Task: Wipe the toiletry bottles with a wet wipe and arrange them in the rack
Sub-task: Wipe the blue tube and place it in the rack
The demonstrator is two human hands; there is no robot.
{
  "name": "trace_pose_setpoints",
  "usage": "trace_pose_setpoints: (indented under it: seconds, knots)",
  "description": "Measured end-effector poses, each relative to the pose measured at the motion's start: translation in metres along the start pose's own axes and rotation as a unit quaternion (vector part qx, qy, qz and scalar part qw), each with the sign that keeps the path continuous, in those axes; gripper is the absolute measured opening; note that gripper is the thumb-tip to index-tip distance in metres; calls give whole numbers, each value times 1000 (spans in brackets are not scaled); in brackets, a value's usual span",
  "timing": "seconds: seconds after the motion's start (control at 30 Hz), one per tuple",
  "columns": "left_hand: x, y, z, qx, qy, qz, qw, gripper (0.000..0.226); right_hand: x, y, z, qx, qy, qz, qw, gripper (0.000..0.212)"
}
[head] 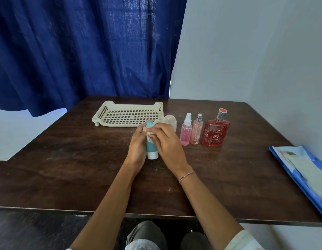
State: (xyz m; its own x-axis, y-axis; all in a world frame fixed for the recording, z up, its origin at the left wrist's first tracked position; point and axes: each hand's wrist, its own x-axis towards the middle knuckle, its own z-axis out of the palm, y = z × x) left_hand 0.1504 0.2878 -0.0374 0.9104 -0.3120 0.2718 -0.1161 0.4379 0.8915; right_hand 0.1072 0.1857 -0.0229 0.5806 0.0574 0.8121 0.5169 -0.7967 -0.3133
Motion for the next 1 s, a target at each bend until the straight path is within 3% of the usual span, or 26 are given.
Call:
trace_pose_setpoints:
  seconds: [0.13, 0.33, 0.47, 0.73, 1.0]
  knots:
    - [0, -3, 4, 4, -5, -11, 1000, 24, 0, 9, -4, -4, 34, 70, 997, 30]
    - [-1, 0, 2, 6, -22, 1, 1000, 48, 0, 0, -4, 15, 17, 7, 1000, 22]
    - [-1, 0, 5, 21, -30, 2, 999, 47, 2, 4, -7, -11, 30, 10, 999, 23]
    - [-4, 0, 10, 51, -55, -6, 997, 34, 6, 12, -7, -17, 54, 119, 991, 30]
    - [-4, 1, 9, 47, -41, 7, 998, 30, 2, 2, -8, -10, 43, 34, 998, 26]
